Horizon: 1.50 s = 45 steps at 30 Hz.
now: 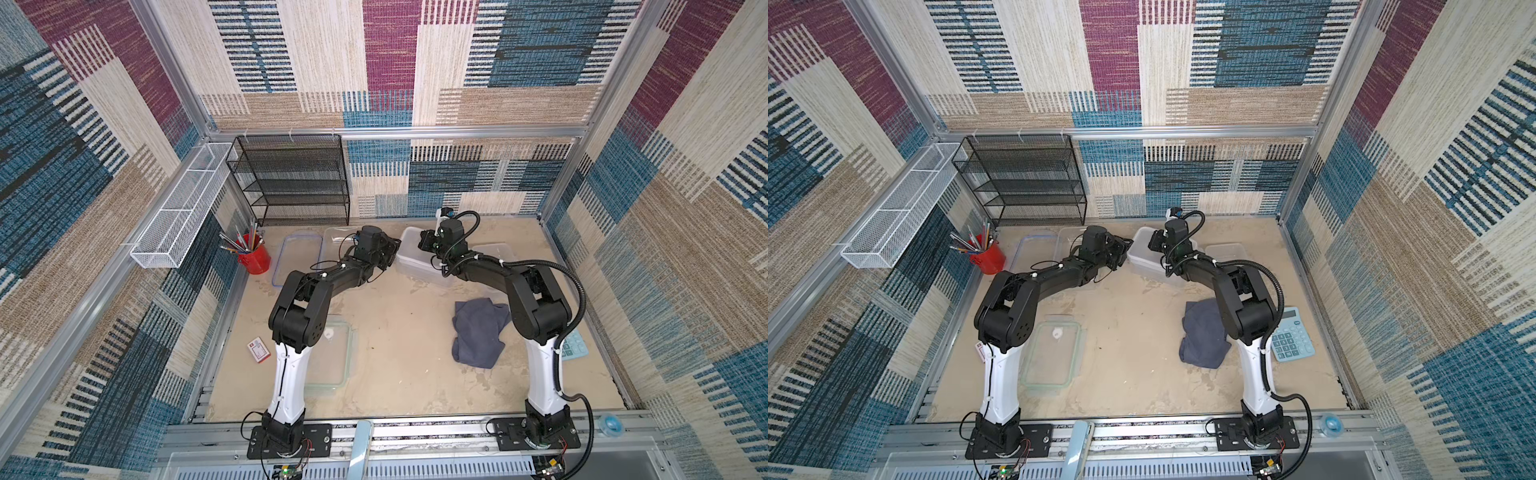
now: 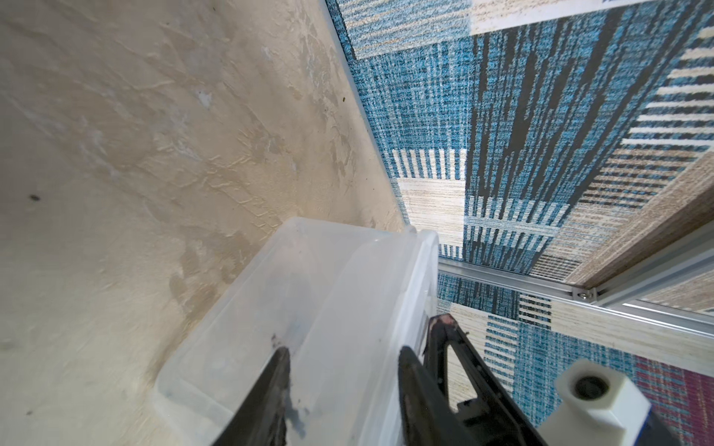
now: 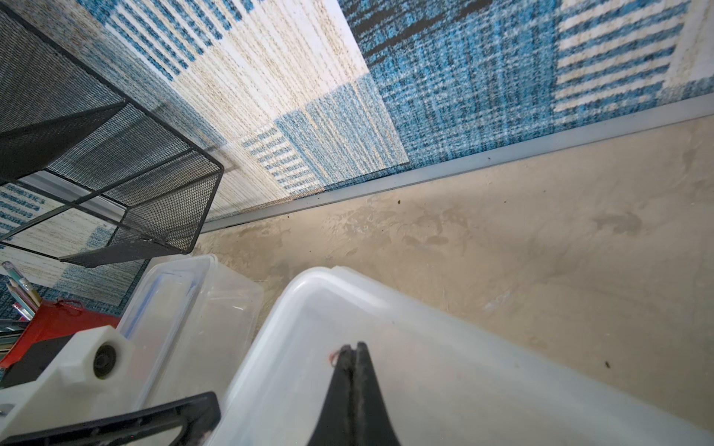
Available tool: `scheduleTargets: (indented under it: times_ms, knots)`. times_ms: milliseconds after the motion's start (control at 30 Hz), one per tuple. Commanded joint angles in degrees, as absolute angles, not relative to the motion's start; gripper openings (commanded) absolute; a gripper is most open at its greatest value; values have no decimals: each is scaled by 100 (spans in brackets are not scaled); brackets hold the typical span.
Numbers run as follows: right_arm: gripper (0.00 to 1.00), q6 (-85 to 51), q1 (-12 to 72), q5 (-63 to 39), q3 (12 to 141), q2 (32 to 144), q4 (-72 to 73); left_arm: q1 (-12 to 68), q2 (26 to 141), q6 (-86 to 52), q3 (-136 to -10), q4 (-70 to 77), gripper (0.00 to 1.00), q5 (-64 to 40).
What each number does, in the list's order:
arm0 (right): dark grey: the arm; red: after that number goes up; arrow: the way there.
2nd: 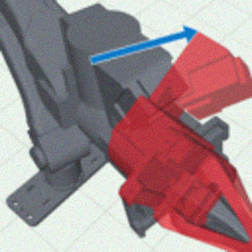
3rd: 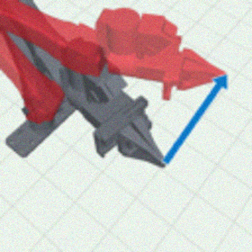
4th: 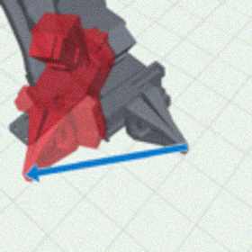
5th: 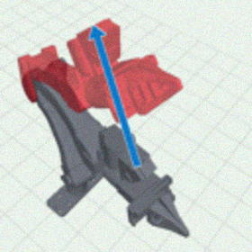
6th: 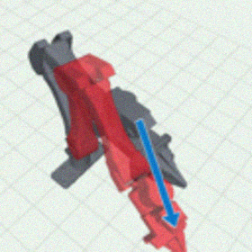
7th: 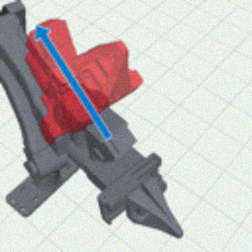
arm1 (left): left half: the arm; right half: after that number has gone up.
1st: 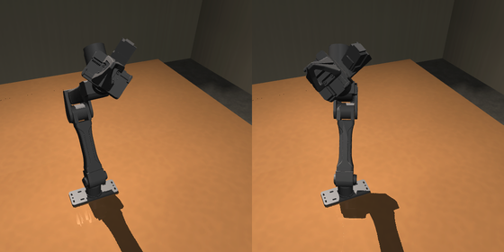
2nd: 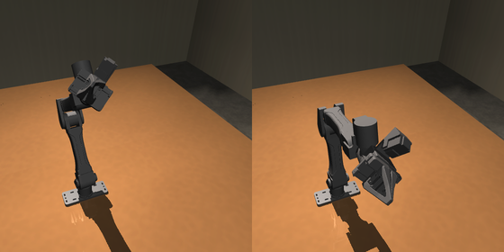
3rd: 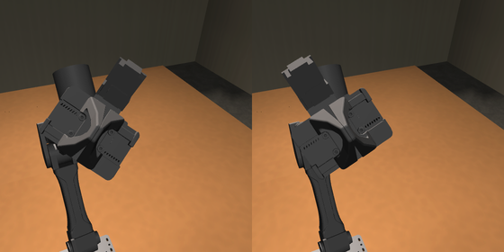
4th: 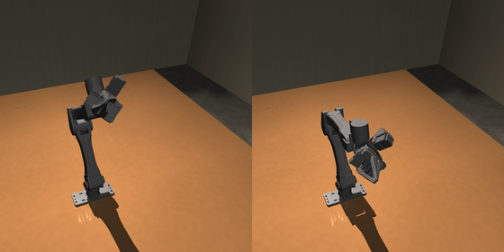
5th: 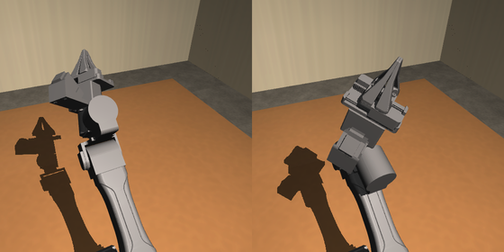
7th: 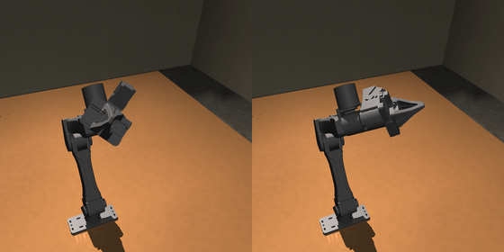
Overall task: Wipe the insides of the lunch boxes
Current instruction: Open the fastener of the lunch box.
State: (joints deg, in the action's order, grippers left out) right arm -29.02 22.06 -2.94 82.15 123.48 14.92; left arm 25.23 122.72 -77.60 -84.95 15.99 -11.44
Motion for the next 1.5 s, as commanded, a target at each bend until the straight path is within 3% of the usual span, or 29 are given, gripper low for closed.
scheduleTargets:
  times_ms: [0, 667, 1267, 1300, 1367, 1467]
  knots:
    - [0, -3388, 2241, -593, 7873, 12718, -2153, 2601, 11848, -7279, -8647, 2206, 0, -1526]
    - [0, -3341, 2241, -486, 7753, 12664, -2202, 2715, 11505, -6027, -8534, 2088, 0, -627]
    - [0, -3138, 2238, -551, 8139, 12448, -2435, 2732, 11163, -5601, -8618, 1550, 0, -441]
    - [0, -3075, 2233, -593, 8268, 12384, -2483, 2727, 11109, -5584, -8671, 1443, 6, -473]
    - [2, -2932, 2233, -727, 8631, 12229, -2626, 2690, 10977, -5573, -8855, 1116, 29, -630]
    - [16, -2653, 2223, -875, 9446, 12046, -2927, 2633, 10870, -5485, -9327, 255, 51, -956]
